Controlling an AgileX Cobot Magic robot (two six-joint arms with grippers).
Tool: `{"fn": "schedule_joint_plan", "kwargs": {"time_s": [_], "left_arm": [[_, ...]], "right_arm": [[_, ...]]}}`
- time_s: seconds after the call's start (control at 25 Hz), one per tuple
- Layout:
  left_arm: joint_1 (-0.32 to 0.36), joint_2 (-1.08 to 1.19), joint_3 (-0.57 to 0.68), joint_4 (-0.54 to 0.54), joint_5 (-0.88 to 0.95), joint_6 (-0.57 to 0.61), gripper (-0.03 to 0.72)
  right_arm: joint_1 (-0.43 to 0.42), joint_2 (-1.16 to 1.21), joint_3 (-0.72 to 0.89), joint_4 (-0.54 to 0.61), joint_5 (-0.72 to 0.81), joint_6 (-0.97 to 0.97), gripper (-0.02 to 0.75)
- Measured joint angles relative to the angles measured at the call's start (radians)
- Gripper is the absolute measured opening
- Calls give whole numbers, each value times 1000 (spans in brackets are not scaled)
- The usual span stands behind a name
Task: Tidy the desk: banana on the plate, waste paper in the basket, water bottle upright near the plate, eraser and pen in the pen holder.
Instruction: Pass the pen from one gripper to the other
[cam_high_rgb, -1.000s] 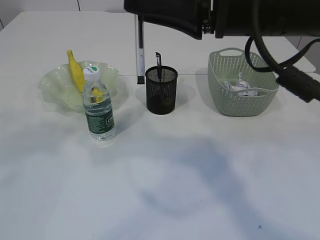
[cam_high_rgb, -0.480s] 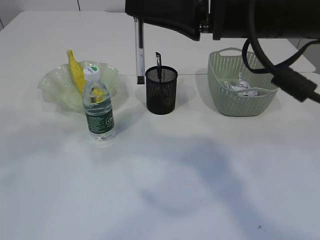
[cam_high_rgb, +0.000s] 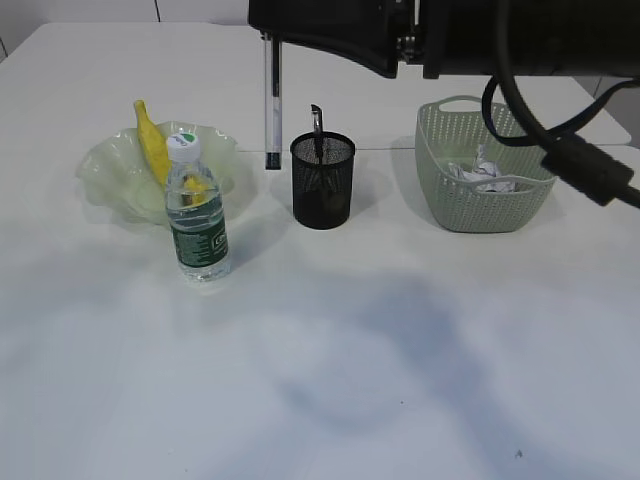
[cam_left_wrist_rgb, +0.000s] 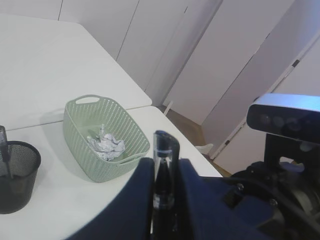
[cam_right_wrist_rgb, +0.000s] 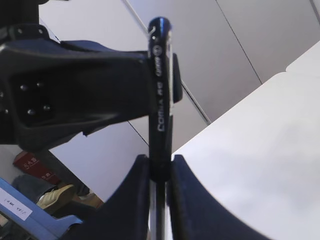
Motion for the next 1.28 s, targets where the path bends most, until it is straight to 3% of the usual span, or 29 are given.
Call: {"fn": "schedule_joint_plan", "kwargs": {"time_s": [0.64,0.72,0.96,1.28], "left_arm": [[0,0,0,0,0,0,75],[0,0,0,0,2,0,113],[0,0,0,0,2,0,347],[5,-3,0,28,2,0,474]], "right_arm": [[0,0,0,0,2,-3,57],[0,0,0,0,2,-3,57],[0,0,0,0,-3,-1,57],[0,0,0,0,-5,-1,57]]}}
